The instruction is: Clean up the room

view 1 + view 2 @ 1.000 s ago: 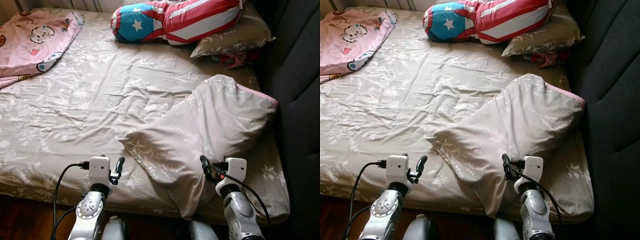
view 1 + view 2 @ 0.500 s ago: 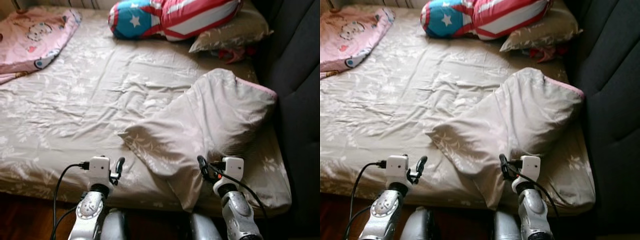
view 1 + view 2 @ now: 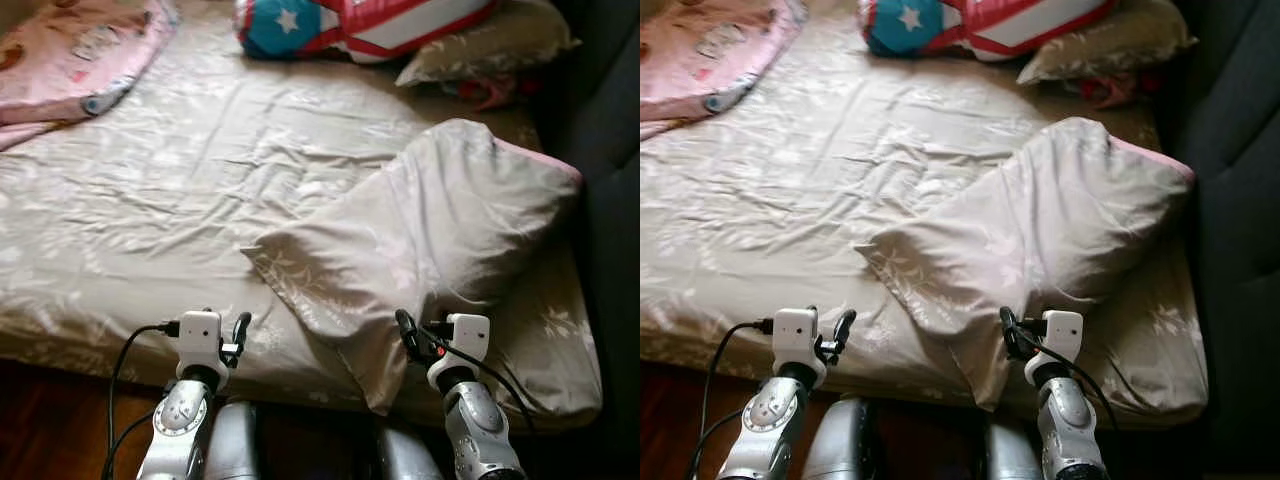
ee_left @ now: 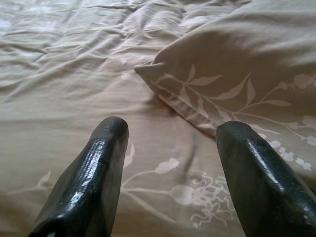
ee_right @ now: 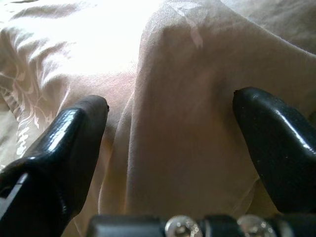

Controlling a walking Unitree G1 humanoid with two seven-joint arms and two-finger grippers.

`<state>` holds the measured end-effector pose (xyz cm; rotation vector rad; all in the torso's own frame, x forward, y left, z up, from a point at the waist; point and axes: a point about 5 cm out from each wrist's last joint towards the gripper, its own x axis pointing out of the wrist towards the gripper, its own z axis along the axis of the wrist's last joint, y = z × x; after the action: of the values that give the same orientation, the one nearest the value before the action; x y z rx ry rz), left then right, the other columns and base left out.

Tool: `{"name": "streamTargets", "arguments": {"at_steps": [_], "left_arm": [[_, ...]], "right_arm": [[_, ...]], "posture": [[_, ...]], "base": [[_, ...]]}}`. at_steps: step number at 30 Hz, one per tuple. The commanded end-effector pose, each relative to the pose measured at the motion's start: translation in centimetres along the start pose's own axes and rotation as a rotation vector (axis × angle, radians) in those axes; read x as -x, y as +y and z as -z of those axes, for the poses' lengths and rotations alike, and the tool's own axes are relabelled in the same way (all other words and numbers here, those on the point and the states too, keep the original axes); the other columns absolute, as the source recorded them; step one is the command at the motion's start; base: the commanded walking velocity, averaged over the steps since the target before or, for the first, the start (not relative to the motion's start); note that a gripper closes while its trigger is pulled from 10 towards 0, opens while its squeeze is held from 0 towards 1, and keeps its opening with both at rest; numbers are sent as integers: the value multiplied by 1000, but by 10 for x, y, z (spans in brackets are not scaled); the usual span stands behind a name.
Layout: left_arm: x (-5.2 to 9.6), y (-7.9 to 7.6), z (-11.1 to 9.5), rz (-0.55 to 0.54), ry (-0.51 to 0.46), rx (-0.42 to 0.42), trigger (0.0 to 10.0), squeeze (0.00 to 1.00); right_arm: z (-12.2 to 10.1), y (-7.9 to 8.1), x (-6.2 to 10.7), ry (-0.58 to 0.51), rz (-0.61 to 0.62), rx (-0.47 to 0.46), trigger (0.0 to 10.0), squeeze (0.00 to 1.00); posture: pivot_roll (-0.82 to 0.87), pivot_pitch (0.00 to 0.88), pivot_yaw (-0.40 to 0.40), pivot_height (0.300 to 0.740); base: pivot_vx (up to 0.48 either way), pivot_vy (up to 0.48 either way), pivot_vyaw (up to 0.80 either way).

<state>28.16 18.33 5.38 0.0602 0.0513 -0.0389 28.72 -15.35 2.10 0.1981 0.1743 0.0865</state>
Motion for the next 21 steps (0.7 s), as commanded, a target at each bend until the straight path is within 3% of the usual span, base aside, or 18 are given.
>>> {"name": "streamTargets", "arguments": {"at_steps": [1,5,8,21], "left_arm": [[6,3,8,-10,34,5,10000,0],[6,4,8,-10,32,6,10000,0],[6,4,7,-9,30,9,10000,0],[6,4,6,-3,24,14,10000,0]], "right_arm": [[3,-1,3,3,10,-12,10000,0],[-11,-2,1,-91,14,-33,10000,0],[-13,-2,-1,-97,12,-30,10000,0],[-26,-3,-6,-135,22,-1,10000,0]], "posture": [[-80,238,-20,625],[-81,238,-19,625],[-81,238,-19,625],[-78,238,-14,625]], "base": [[0,0,0],[0,0,0],[0,0,0],[325,0,0]]}}
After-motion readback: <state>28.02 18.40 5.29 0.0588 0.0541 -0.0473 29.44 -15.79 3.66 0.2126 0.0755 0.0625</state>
